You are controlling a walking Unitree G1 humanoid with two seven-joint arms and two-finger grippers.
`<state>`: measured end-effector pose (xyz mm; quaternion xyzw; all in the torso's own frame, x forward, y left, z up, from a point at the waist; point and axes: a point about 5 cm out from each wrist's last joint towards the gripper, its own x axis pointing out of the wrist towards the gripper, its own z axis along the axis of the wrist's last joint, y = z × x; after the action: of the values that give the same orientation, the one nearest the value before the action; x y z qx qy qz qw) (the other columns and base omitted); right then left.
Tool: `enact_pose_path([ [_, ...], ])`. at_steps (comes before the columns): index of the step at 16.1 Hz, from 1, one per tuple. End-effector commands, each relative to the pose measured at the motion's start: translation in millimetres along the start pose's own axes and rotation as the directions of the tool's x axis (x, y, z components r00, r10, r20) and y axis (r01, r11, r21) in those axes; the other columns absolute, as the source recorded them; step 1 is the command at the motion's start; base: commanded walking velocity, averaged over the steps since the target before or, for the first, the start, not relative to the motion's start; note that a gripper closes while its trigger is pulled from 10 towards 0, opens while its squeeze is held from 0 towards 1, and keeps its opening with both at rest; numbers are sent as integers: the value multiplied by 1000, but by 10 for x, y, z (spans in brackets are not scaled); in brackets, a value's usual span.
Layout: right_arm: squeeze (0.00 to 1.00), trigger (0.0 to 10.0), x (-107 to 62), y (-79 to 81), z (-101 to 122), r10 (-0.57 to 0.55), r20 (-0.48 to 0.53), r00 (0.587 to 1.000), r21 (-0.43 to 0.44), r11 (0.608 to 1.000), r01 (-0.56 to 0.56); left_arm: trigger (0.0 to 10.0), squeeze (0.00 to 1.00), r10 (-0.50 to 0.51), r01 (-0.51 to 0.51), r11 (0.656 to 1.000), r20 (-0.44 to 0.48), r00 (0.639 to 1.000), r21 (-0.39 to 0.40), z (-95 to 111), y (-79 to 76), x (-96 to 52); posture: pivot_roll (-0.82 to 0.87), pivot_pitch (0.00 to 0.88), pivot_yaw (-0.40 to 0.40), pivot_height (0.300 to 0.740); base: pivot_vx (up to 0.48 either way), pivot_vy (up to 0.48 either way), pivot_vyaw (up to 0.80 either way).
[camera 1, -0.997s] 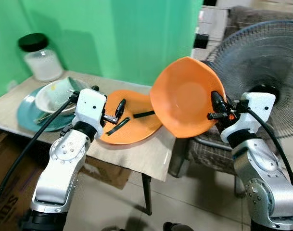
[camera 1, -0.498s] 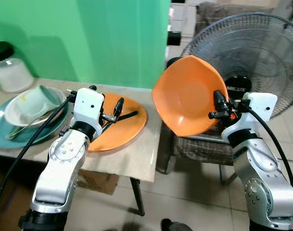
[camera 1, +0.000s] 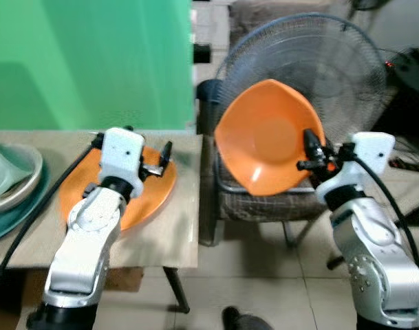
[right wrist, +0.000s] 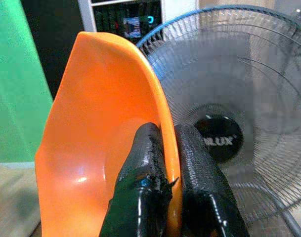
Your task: Setting the table
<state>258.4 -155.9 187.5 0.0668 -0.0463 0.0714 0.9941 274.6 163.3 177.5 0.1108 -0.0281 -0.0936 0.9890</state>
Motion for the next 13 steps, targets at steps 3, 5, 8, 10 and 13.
enact_pose_path([
  [3,0,10000,-11,-49,35,-16,15,1000,-1,1000,16,10000,0,-7,8,1000,16,1000,-15,32,-36,-5,81,0,2,740,0,0,-800],
  [5,0,10000,-26,-52,16,-19,3,1000,3,1000,19,10000,0,-21,21,1000,31,999,4,51,-53,-1,80,0,0,740,0,0,-800],
  [8,0,10000,-36,-48,5,-17,-1,1000,1,1000,17,10000,0,-16,16,1000,40,999,-9,61,-46,6,85,0,-6,740,0,0,-800],
  [10,0,10000,-21,-36,-4,-13,-6,1000,0,1000,13,10000,0,-21,21,1000,44,999,-13,61,-49,0,88,0,-11,740,0,0,-800],
  [13,0,10000,-14,-29,-32,-11,-19,1000,2,1000,11,10000,0,-20,21,999,47,999,-23,60,-41,-14,100,0,-22,740,175,0,-800],
])
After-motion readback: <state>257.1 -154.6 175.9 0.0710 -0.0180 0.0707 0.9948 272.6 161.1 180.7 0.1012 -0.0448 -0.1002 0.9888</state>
